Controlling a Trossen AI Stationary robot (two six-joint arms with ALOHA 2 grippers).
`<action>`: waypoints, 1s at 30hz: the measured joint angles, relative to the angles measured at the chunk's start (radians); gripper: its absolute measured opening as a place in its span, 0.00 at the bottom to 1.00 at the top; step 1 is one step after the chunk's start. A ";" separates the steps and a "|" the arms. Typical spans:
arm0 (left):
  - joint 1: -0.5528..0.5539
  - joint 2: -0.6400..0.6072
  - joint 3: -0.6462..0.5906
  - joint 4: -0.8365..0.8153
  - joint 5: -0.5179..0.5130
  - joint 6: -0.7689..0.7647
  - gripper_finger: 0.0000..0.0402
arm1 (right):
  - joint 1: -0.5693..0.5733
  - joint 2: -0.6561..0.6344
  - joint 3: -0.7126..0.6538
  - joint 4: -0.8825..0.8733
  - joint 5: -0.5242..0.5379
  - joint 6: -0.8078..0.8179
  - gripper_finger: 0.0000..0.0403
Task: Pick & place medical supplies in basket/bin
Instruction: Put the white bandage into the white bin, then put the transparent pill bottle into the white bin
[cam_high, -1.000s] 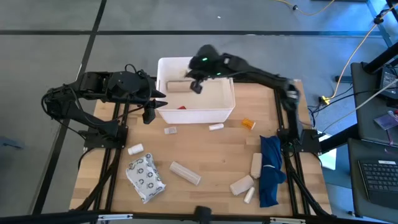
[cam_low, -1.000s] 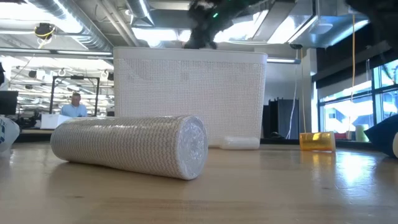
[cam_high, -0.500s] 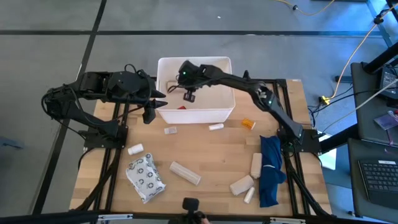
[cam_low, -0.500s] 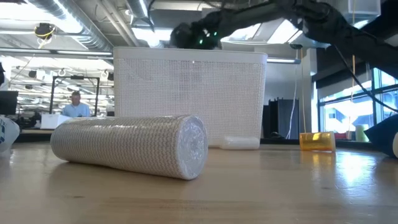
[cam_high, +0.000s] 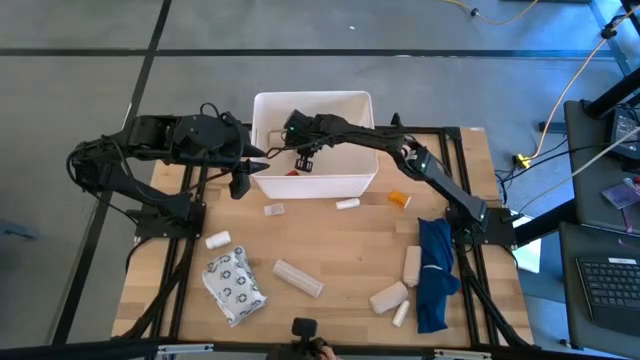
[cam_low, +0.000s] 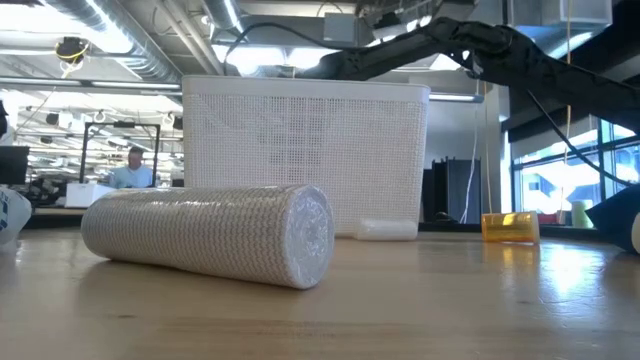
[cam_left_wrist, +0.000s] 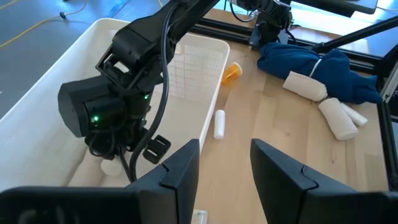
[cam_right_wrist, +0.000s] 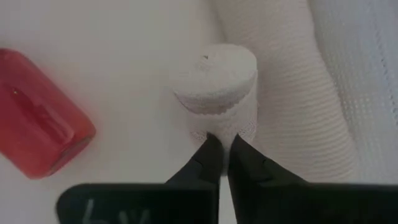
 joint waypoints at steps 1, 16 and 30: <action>0.000 0.000 0.000 0.000 0.000 0.000 0.34 | 0.000 0.000 0.000 0.012 0.000 0.000 0.07; -0.001 0.081 0.000 -0.136 -0.087 0.000 0.34 | -0.001 0.000 0.000 0.040 -0.117 0.007 0.55; -0.200 0.232 -0.007 -0.289 -0.135 -0.327 0.34 | -0.031 -0.261 0.000 -0.032 -0.116 0.109 0.60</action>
